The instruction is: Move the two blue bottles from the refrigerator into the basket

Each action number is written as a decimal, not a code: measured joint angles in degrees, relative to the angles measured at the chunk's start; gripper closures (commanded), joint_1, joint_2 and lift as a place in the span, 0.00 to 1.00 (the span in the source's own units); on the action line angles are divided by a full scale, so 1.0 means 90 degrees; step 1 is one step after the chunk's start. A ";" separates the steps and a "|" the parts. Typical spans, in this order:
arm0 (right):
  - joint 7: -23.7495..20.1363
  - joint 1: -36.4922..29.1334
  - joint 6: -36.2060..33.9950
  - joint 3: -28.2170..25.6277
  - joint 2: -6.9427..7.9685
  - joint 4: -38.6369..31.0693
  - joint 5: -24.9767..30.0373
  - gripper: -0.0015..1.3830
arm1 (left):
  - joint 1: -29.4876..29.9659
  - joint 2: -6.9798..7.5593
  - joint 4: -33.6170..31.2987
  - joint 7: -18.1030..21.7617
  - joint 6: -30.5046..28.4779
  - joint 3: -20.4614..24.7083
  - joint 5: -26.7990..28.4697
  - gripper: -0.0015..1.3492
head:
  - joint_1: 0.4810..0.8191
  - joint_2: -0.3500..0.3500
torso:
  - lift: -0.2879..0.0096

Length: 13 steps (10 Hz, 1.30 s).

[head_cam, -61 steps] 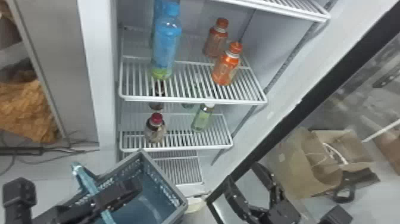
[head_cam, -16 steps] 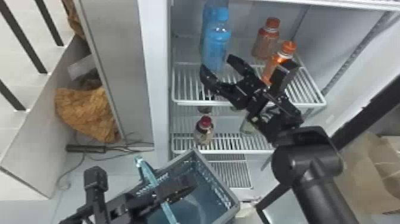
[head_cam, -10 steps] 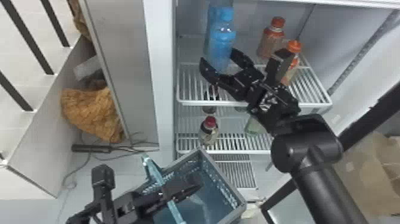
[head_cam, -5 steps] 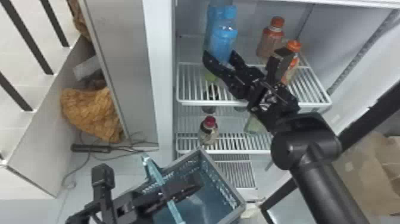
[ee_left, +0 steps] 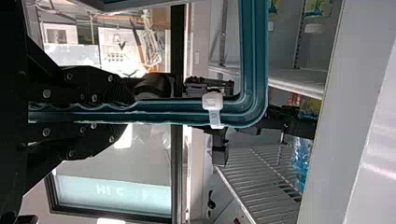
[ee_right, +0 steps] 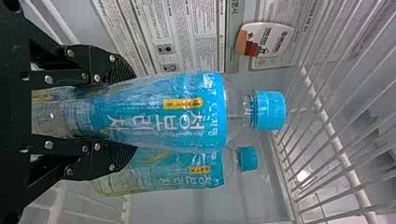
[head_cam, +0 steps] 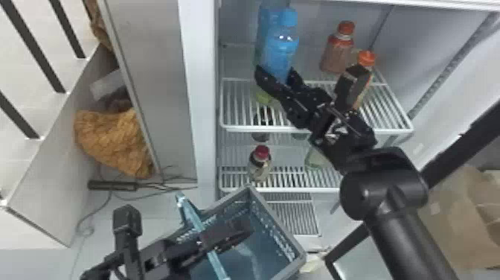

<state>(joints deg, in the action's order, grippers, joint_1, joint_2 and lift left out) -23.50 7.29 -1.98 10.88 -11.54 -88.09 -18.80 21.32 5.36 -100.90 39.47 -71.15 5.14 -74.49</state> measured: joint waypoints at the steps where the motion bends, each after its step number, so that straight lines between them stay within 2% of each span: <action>1: -0.0038 -0.0104 0.0012 -0.0055 -0.0016 -0.0114 -0.0032 0.93 | 0.0005 -0.0002 0.0000 0.0000 0.0000 -0.0003 0.0000 0.89 | 0.63 0.32 | 0.93; 6: -0.0254 -0.0798 0.0011 -0.0269 -0.0098 -0.0918 -0.0303 0.93 | 0.0025 -0.0010 0.0000 -0.0001 0.0027 -0.0012 -0.0013 0.89 | 0.63 0.30 | 0.93; 9: -0.0415 -0.1399 -0.0033 -0.0359 -0.0173 -0.1739 -0.0571 0.93 | 0.0033 -0.0010 0.0000 0.0008 0.0031 -0.0013 -0.0020 0.89 | 0.63 0.31 | 0.93; 13: -0.0633 -0.2469 -0.0789 -0.0716 -0.0184 -0.2829 -0.0672 0.93 | 0.0065 -0.0010 0.0000 0.0009 0.0062 -0.0013 -0.0048 0.89 | 0.63 0.30 | 0.93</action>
<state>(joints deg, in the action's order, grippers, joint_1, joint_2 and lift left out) -29.20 -14.92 -9.07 4.44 -13.20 -113.55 -24.85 21.90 5.27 -100.90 39.55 -70.60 5.03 -74.93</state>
